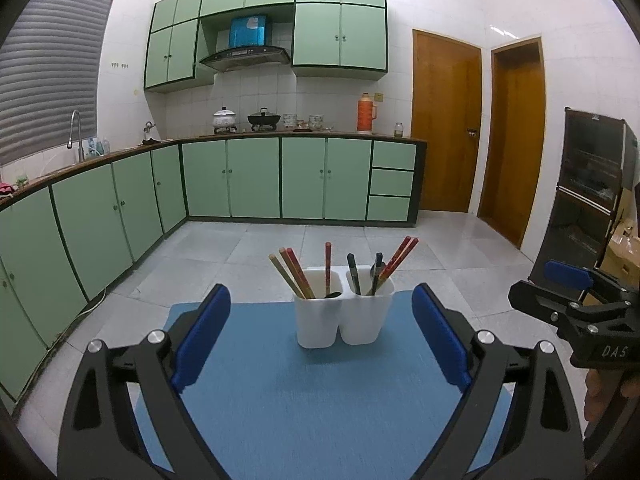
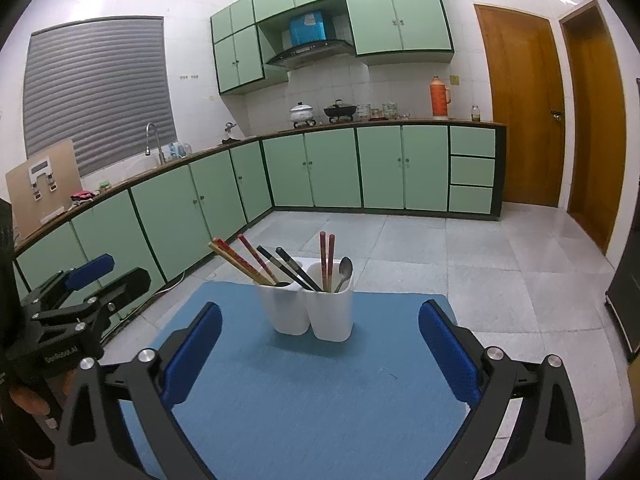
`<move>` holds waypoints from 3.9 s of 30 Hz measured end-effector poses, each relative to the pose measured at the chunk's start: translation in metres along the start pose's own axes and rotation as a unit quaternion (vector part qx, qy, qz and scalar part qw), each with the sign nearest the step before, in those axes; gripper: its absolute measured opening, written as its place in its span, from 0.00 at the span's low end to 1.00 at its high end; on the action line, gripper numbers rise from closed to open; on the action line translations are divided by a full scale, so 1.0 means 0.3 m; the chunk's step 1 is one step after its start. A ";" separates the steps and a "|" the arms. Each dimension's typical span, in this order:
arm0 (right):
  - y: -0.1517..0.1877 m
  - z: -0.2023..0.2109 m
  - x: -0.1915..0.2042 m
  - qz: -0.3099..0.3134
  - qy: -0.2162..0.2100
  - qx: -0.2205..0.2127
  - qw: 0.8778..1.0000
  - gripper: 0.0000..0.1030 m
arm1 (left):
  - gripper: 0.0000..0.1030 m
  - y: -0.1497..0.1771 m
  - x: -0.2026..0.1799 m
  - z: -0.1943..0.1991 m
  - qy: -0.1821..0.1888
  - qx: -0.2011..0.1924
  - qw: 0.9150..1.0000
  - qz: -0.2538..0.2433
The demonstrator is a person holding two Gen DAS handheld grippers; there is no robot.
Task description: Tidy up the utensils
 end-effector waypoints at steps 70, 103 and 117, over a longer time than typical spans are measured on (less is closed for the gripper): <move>-0.019 -0.006 0.054 0.015 -0.008 -0.005 1.000 0.94 | 0.87 -0.009 -0.006 0.037 -0.001 -0.007 1.000 0.005; -0.006 -0.006 0.044 0.016 -0.003 -0.002 1.000 0.94 | 0.87 -0.008 -0.015 0.025 0.000 -0.002 1.000 0.007; -0.005 -0.003 0.037 0.016 -0.001 0.000 1.000 0.94 | 0.87 0.002 -0.014 0.018 0.001 0.001 1.000 0.012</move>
Point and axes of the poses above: each gripper's, at about its wrist camera, not at the fingertips, and z roughly against the way its jaws point, x to its left, y to its underside, the point moved 7 cm from there along -z, roughly the way its jaws point, and after that the axes turned 4 degrees about -y, right-handed, at the moved point
